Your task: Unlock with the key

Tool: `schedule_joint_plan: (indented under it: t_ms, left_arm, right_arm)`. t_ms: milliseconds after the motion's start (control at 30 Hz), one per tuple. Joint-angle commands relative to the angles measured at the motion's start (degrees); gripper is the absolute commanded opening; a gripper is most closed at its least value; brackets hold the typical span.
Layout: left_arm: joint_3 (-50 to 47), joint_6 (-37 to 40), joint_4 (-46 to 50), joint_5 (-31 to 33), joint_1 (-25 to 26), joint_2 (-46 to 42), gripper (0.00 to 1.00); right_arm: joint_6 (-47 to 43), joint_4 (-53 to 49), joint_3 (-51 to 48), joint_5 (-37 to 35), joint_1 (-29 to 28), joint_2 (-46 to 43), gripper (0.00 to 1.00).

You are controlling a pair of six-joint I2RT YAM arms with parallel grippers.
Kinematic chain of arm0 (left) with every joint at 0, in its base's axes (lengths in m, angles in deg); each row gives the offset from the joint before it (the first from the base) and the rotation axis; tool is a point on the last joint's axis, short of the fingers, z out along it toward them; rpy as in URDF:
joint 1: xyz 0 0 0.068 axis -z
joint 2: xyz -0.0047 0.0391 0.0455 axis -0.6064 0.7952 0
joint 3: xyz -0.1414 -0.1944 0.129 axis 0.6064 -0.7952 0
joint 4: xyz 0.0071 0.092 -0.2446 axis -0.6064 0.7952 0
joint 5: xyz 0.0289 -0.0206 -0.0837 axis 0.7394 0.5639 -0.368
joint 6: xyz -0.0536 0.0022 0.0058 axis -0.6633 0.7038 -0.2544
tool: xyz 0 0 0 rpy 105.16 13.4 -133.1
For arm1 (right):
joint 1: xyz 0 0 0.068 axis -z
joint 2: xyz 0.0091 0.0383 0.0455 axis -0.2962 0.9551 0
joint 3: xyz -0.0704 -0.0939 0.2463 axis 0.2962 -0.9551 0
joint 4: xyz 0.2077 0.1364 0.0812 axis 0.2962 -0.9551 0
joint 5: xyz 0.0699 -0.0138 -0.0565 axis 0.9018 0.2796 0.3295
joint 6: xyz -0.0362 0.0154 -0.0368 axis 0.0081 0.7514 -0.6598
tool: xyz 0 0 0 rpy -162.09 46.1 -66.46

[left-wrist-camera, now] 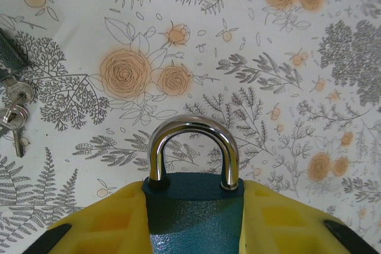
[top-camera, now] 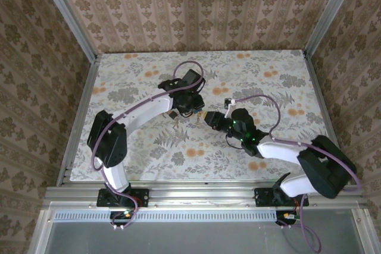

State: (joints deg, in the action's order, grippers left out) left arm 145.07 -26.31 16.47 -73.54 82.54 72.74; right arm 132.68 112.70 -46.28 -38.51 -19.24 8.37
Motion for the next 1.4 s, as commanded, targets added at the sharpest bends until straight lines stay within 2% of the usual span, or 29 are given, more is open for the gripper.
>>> schedule_joint_plan:
  t_ms: [0,133,367,500,633,833,1100,1367]
  left_arm:
    - [-1.9,1.7,-5.4,-1.4,-0.2,-2.5,0.18]
    - [-4.3,2.3,-9.2,-2.5,0.2,-4.0,0.19]
    - [-6.5,1.9,-12.4,-4.0,1.0,-5.5,0.19]
    - [-7.4,1.6,-14.3,-4.8,1.5,-6.1,0.19]
    - [-7.9,1.1,-15.4,-6.1,1.7,-6.3,0.19]
    - [-8.0,0.8,-15.7,-6.8,2.0,-6.2,0.19]
    - [-7.7,0.4,-16.6,-8.0,2.3,-6.1,0.19]
    - [-8.3,-0.5,-19.0,-10.4,2.6,-5.9,0.19]
  right_arm:
    - [-3.5,-7.4,-1.5,2.8,0.3,-4.1,0.24]
    - [-4.1,-7.3,-2.6,4.5,0.8,-7.0,0.22]
    - [-3.3,-4.4,-1.2,7.6,1.7,-4.5,0.35]
    - [-1.3,-0.4,-0.9,9.2,2.7,-1.7,0.34]
    - [0.3,3.7,-1.0,9.8,3.5,0.2,0.27]
    - [0.9,4.2,-1.1,8.7,4.3,0.0,0.32]
    - [1.8,5.8,-0.7,9.2,5.4,1.4,0.25]
    - [2.0,6.8,-0.1,9.4,5.8,1.5,0.12]
